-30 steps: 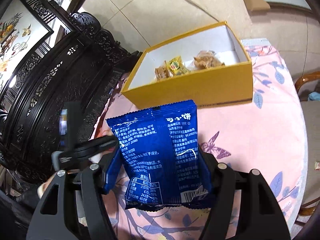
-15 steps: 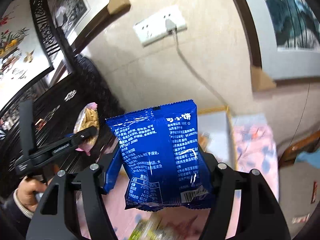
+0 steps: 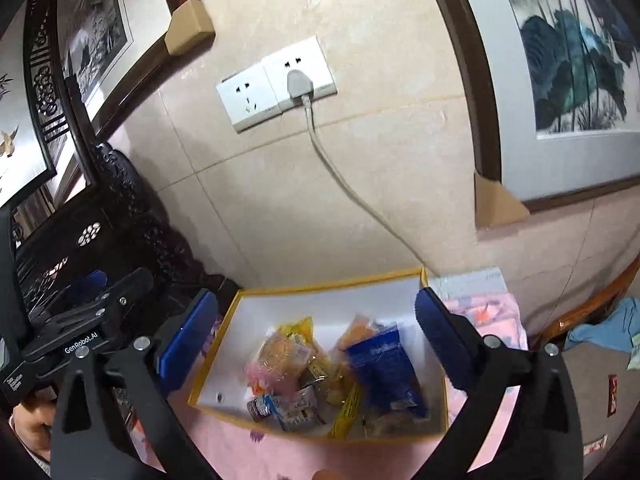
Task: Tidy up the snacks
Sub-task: 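Carry the blue packet and cracker bag into the yellow box with both tools, release, then move both tools back toward the remaining snacks, then grasp the white printed bread pack with the right tool while the left tool grasps the grain bar, then carry the bread pack and grain bar into the yellow box with both tools, release, then move both tools back toward the last two snacks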
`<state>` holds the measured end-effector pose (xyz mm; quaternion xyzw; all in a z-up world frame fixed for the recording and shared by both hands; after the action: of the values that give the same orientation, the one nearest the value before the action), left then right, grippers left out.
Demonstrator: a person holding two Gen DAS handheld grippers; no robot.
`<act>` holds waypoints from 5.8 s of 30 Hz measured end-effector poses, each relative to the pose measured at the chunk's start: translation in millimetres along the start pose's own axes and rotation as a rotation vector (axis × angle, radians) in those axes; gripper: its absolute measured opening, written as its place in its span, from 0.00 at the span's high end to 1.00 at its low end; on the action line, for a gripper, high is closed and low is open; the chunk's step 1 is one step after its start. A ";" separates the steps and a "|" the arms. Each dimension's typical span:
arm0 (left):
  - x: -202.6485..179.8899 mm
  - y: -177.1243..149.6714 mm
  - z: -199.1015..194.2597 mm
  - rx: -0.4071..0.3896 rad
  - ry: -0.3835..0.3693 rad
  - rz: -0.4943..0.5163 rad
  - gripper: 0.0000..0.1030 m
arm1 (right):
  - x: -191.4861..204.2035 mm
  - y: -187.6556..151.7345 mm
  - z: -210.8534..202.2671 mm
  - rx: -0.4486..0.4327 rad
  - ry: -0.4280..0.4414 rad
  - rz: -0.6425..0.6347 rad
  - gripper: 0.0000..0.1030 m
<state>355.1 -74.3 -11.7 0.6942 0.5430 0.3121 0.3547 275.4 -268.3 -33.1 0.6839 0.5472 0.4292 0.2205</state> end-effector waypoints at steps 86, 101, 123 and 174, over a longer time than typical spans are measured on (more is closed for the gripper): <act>-69.5 -291.5 34.5 0.742 -0.158 -0.020 0.64 | -60.3 -257.7 -22.1 0.471 0.208 0.300 0.54; -56.5 -265.7 10.7 0.648 -0.219 -0.067 0.73 | -53.9 -249.5 -29.1 0.447 0.203 0.279 0.54; -30.2 -175.1 -35.6 0.391 -0.227 -0.102 0.73 | 0.3 -170.4 -36.6 0.320 0.281 0.158 0.54; 38.0 -164.2 -33.3 0.324 -0.049 -0.156 0.02 | -3.7 -245.1 13.3 0.511 -0.117 -0.010 0.03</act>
<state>248.5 -6.0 -127.9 0.7055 0.6295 0.1752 0.2744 149.2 -195.0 -230.5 0.7385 0.6275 0.2355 0.0739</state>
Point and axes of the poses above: each gripper's, at about its wrist camera, not at the fingertips, and z roughly the way its jaws point, x to its left, y to its top, the point moved 5 cm from there along z, roughly the way its jaws point, and after that the axes turned 2 degrees about x, right-handed, at the moved point
